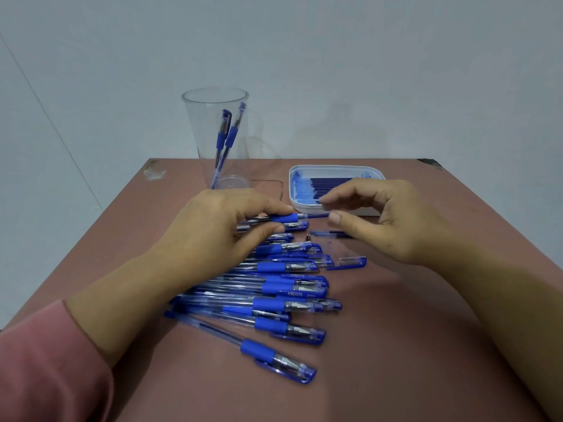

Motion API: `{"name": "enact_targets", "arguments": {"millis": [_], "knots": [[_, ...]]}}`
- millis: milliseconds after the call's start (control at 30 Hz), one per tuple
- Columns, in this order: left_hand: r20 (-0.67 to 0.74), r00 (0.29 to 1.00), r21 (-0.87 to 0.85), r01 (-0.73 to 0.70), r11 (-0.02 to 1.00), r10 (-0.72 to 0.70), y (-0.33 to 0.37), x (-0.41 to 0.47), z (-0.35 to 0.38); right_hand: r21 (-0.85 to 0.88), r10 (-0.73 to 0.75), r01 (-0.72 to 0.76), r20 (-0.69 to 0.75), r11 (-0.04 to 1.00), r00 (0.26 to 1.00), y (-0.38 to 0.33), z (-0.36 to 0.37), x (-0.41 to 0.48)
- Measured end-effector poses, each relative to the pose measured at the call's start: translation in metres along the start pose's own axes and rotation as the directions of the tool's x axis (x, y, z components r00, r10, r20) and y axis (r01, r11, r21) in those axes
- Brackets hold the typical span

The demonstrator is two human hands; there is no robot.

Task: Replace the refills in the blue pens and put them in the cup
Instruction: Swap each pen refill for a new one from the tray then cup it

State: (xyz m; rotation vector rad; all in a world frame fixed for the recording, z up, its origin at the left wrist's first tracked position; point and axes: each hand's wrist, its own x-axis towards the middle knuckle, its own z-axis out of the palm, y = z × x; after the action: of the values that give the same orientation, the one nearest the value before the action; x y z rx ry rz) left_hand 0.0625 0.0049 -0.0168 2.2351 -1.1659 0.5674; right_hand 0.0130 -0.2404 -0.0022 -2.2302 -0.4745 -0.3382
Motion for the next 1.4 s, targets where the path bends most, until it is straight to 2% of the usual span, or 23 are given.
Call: {"name": "enact_targets", "arguments": {"millis": [100, 300, 467, 633, 767, 1067, 1233, 1400], "knots": [[0.014, 1.000, -0.003, -0.012, 1.000, 0.012, 0.001, 0.000, 0.001, -0.015, -0.019, 0.020, 0.058, 1.000, 0.998, -0.001, 0.006, 0.001], [0.016, 1.000, 0.015, -0.011, 1.000, 0.010, -0.001, -0.001, 0.000, -0.038, -0.012, 0.012, 0.013, 0.999, 1.000, 0.001, -0.005, -0.001], [0.042, 0.999, 0.003, -0.015, 1.000, 0.015, 0.001, 0.000, 0.000, -0.085, -0.067, 0.073, 0.073, 0.994, 0.995, 0.002, 0.002, 0.001], [0.034, 0.999, -0.007, -0.009, 1.000, 0.009, 0.003, -0.001, -0.001, -0.073, -0.044, 0.045, 0.022, 0.996, 0.999, 0.004, -0.005, 0.000], [0.042, 0.999, 0.001, -0.009, 1.000, 0.009, 0.003, 0.000, 0.000, -0.076, -0.078, 0.083, 0.064, 0.994, 0.995, 0.004, -0.002, 0.001], [-0.024, 0.996, 0.013, 0.082, 0.997, -0.082, -0.008, -0.001, -0.002, -0.108, 0.035, -0.036, -0.005, 0.994, 0.999, 0.025, -0.035, -0.008], [-0.014, 0.996, 0.015, 0.087, 0.996, -0.087, -0.009, -0.001, -0.002, -0.210, 0.024, -0.016, 0.038, 0.978, 0.999, 0.042, -0.030, -0.006], [0.000, 0.997, 0.001, 0.078, 0.997, -0.078, -0.008, -0.001, -0.001, -0.382, 0.013, 0.036, 0.124, 0.923, 0.992, 0.048, -0.029, -0.005]]}}
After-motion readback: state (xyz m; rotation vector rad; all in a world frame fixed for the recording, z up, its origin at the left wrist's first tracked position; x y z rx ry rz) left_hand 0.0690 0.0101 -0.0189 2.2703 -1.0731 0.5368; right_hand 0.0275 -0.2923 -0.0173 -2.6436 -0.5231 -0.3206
